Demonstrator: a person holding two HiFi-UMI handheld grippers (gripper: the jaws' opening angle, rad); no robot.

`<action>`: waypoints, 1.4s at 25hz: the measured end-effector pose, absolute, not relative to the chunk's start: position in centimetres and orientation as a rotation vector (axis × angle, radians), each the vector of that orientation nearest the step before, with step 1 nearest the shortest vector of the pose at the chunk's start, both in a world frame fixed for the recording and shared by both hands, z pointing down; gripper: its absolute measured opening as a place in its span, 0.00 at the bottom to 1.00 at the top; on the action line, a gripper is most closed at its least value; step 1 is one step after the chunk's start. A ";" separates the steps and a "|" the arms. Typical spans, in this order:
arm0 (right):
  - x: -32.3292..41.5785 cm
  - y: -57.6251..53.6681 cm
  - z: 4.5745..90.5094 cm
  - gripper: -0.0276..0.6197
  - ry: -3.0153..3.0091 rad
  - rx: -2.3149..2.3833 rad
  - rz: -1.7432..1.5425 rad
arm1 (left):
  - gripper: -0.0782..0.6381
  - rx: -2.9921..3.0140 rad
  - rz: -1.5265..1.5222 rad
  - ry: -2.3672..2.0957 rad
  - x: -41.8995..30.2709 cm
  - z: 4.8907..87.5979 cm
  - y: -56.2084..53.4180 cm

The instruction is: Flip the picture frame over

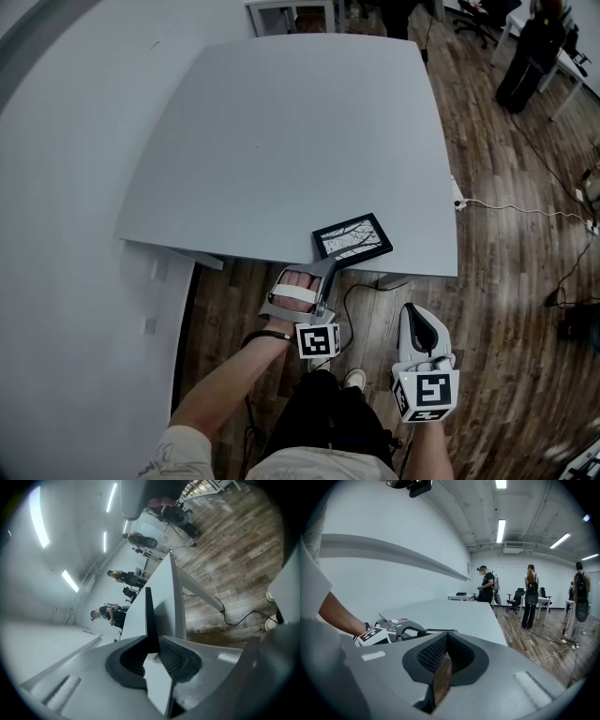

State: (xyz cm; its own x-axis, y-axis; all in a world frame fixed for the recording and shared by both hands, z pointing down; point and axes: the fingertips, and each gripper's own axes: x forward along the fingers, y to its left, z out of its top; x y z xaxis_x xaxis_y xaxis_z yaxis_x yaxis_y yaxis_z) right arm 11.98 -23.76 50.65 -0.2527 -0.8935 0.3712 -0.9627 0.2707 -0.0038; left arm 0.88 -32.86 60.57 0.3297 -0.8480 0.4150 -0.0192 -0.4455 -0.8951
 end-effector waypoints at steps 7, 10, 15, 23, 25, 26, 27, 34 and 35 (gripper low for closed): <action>11.5 -23.4 50.8 0.08 -2.248 1.696 0.335 | 0.23 -1.542 -1.265 0.691 0.8 61.9 -33.0; 11.6 -23.3 50.9 0.08 -2.247 1.696 0.339 | 0.24 -1.505 -1.281 0.660 0.9 62.6 -33.0; 11.2 -23.3 51.1 0.08 -2.246 1.695 0.342 | 0.25 -1.476 -1.286 0.627 0.9 63.5 -33.0; 11.0 -23.6 50.9 0.08 -2.250 1.691 0.335 | 0.38 -1.501 -1.327 0.621 0.5 64.2 -33.2; 11.0 -23.7 50.7 0.08 -2.252 1.694 0.330 | 0.41 -1.512 -1.325 0.625 0.3 64.0 -33.0; 11.1 -23.7 50.6 0.08 -2.252 1.696 0.328 | 0.41 -1.518 -1.322 0.625 0.2 63.9 -32.9; 11.2 -23.8 50.5 0.08 -2.251 1.698 0.325 | 0.42 -1.525 -1.317 0.623 0.2 63.8 -32.6; 11.7 -24.0 49.4 0.08 -2.258 1.715 0.307 | 0.42 -1.603 -1.240 0.621 0.0 61.6 -29.8; 11.8 -24.0 49.2 0.08 -2.260 1.718 0.302 | 0.42 -1.640 -1.214 0.651 0.3 60.8 -29.4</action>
